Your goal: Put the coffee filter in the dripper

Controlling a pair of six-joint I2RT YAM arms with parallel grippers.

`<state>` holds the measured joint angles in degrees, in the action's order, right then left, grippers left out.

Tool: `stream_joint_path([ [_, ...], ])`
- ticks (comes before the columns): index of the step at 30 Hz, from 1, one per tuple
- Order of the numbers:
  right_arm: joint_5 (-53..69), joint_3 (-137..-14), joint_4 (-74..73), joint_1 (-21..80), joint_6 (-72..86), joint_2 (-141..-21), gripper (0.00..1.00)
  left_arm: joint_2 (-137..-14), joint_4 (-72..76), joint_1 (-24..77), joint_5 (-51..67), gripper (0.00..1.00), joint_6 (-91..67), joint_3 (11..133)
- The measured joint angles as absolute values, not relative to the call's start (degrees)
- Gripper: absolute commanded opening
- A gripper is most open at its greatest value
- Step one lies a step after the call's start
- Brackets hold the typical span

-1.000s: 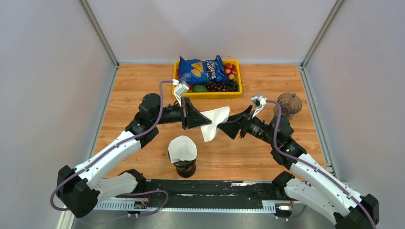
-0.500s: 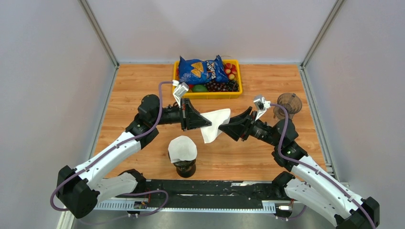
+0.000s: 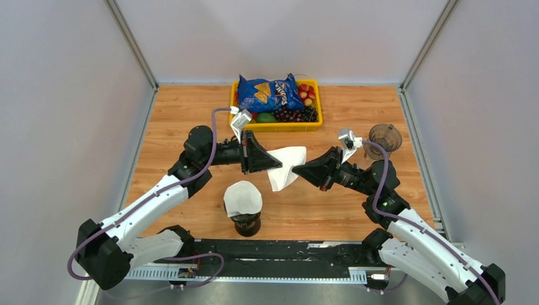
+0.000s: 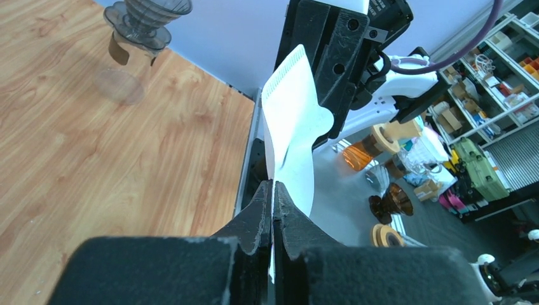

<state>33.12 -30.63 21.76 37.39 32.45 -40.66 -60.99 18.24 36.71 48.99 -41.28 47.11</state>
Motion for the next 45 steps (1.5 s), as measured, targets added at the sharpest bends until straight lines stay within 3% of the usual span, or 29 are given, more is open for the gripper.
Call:
stream_joint_path([
  [1,33.1,-30.6,21.8,37.4,32.4,-40.8,0.0,-61.0,18.0,36.7,48.9,0.1,-41.2,47.1],
  [5,32.8,-30.7,21.6,37.3,32.4,-40.8,0.0,-61.2,15.3,36.7,47.2,0.43,-40.0,47.7],
  [6,32.5,-30.9,21.2,37.3,32.4,-40.8,0.0,-61.2,14.0,36.7,46.3,0.59,-39.6,48.1],
  [7,32.0,-31.3,20.3,37.3,32.4,-40.8,0.0,-61.2,12.9,36.7,45.5,0.66,-38.9,48.4],
  [9,30.5,-32.4,18.3,37.3,32.2,-41.1,0.0,-61.2,9.9,36.7,43.2,0.89,-37.7,49.5],
  [10,29.5,-33.2,17.0,37.3,32.1,-41.3,0.0,-61.2,8.3,36.7,41.9,0.97,-36.8,50.1],
  [11,28.3,-33.9,15.7,37.3,32.0,-41.5,0.0,-61.2,6.3,36.7,40.3,0.98,-36.0,50.9],
  [21,14.2,-43.2,-3.0,37.3,31.9,-46.4,0.0,-58.5,-14.6,36.7,17.7,1.0,-28.0,60.3],
  [30,12.4,-50.3,-16.4,37.3,33.4,-53.2,0.0,-61.2,-13.3,37.6,25.1,0.99,-26.4,61.8],
  [38,13.0,-51.1,-18.5,37.3,34.7,-53.5,0.0,-71.4,-12.9,41.4,28.5,0.81,-26.5,62.7],
  [45,13.4,-51.1,-18.7,37.3,35.5,-55.1,0.0,-75.5,-12.5,43.0,30.1,0.55,-26.8,64.6],
])
